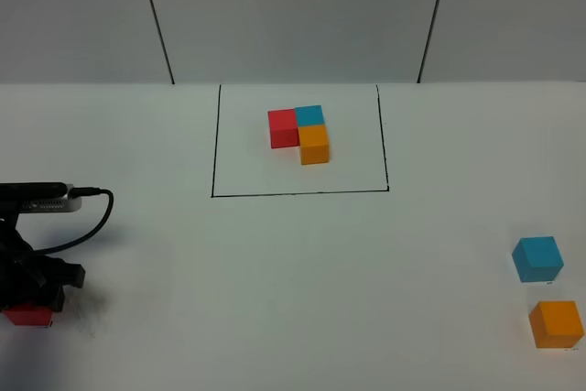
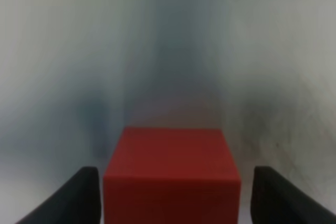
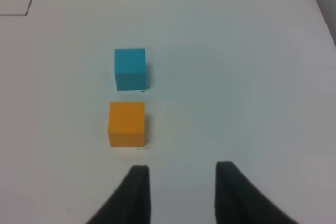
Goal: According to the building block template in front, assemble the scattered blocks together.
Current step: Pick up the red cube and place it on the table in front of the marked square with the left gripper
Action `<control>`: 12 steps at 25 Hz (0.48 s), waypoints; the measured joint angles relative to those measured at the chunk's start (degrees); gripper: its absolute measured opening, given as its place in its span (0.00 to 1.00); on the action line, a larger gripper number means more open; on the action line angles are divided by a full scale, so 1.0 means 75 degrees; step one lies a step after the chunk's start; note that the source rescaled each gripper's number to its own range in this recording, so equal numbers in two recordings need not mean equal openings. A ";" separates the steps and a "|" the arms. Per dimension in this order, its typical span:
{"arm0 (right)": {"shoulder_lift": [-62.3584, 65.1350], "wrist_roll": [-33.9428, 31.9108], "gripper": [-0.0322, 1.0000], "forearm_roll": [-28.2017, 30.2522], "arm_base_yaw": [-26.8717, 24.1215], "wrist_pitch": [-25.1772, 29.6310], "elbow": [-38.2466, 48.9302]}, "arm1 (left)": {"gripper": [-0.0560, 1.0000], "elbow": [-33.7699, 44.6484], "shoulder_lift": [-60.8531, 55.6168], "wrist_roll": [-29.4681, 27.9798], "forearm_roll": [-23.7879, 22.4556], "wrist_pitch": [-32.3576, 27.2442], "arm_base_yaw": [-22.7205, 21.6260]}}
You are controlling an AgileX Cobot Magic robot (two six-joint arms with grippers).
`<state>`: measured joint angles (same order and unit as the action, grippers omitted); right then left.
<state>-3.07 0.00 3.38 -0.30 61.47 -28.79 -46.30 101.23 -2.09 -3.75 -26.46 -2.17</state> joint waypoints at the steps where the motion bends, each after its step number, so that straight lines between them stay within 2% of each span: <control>1: 0.0000 0.0000 0.03 0.0000 0.0000 0.0000 0.0000 | 0.57 0.0000 0.0014 0.0000 0.0000 0.0009 0.0000; 7: 0.0000 0.0000 0.03 0.0000 0.0000 0.0000 0.0000 | 0.55 0.0000 0.0024 0.0000 -0.0002 0.0044 0.0000; 9: 0.0000 0.0000 0.03 0.0000 0.0000 0.0000 0.0000 | 0.45 0.0000 0.0024 0.0000 -0.0002 0.0044 0.0000; 11: 0.0000 0.0000 0.03 0.0000 0.0000 0.0000 0.0000 | 0.29 0.0000 0.0024 0.0000 -0.0002 0.0028 0.0000; 12: 0.0000 0.0000 0.03 0.0000 0.0000 0.0000 0.0000 | 0.18 0.0000 0.0024 0.0000 -0.0002 0.0006 0.0000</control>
<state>-3.07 0.00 3.38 -0.30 61.47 -28.79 -46.30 101.41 -2.09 -3.76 -26.42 -2.17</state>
